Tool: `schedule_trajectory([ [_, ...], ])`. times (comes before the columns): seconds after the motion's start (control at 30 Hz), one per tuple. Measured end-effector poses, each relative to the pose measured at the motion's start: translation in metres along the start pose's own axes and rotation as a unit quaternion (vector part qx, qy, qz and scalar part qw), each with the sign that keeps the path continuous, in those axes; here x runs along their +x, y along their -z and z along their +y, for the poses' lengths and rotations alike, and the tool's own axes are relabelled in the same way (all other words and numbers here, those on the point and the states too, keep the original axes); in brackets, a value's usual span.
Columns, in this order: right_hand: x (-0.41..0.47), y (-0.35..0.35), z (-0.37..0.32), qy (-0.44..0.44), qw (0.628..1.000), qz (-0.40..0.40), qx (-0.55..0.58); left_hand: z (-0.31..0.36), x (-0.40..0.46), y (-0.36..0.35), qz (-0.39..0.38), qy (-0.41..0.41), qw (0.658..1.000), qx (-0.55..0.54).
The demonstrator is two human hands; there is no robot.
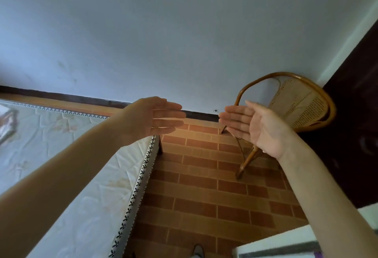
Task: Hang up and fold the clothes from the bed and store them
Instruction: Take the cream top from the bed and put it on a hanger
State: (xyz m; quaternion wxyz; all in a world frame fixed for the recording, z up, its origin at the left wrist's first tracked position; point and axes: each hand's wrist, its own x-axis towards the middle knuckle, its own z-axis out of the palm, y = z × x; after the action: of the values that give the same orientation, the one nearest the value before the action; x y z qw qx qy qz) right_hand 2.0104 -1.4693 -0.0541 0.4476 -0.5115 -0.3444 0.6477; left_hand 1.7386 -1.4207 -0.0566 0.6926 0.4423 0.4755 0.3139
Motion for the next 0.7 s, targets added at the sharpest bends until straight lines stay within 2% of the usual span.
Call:
schedule_trajectory([
  [0.4,0.142,0.069,-0.069,0.005,1.000,-0.030,0.004,0.050,0.130,-0.022,0.026,0.023,0.998,-0.057],
  [0.7,0.270,0.080,-0.119,0.013,0.998,-0.042,-0.052,0.101,0.254,0.016,0.019,0.032,0.999,-0.019],
])
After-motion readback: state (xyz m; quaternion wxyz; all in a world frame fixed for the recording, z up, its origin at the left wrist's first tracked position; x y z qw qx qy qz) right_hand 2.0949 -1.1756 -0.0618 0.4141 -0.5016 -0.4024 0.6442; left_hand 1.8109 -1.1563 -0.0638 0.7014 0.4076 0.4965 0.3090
